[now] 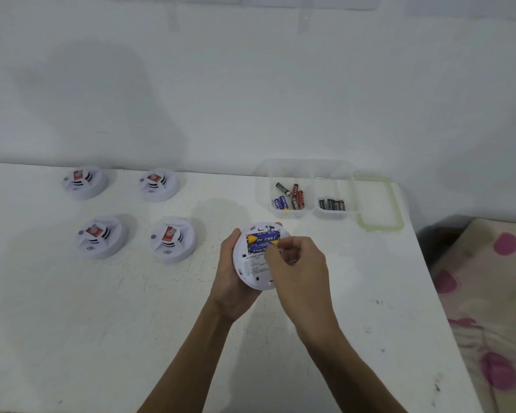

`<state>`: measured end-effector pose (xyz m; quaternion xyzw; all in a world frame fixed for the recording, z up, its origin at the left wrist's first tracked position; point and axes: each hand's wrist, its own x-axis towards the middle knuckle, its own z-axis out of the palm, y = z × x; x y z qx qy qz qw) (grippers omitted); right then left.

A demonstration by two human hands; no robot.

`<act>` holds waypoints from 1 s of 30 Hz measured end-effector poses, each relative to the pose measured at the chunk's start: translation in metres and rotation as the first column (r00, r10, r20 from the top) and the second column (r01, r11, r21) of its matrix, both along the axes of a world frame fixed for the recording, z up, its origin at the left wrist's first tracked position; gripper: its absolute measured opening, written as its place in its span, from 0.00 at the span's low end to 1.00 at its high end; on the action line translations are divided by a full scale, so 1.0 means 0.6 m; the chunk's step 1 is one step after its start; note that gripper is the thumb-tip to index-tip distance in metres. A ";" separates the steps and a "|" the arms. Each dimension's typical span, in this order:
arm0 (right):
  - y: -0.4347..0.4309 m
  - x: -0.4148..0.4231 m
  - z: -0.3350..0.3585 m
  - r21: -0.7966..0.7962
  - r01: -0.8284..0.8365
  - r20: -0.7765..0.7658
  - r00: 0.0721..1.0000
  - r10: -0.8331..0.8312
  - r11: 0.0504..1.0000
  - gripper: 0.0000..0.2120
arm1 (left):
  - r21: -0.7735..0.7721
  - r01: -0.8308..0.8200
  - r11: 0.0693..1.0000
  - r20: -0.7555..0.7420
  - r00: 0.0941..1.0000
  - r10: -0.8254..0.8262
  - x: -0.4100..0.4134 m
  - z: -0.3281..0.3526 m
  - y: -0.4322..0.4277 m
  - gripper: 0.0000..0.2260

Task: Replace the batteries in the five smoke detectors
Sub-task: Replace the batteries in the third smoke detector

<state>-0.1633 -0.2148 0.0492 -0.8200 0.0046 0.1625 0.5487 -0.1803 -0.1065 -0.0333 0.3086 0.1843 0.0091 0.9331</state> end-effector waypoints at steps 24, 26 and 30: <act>-0.022 0.044 -0.012 0.235 -0.201 0.428 0.900 0.084 0.951 0.10 | 0.086 0.029 0.996 0.035 0.999 -0.032 -0.001 -0.009 -0.003 0.24; -0.028 0.056 -0.008 -0.023 -0.375 0.565 0.760 0.321 0.927 0.09 | 0.064 0.046 0.997 0.077 0.996 -0.051 -0.004 -0.004 -0.005 0.22; -0.030 0.081 -0.008 -0.603 -0.375 0.609 0.353 0.710 0.704 0.10 | 0.087 0.058 0.995 0.210 0.975 -0.075 -0.004 -0.011 0.005 0.20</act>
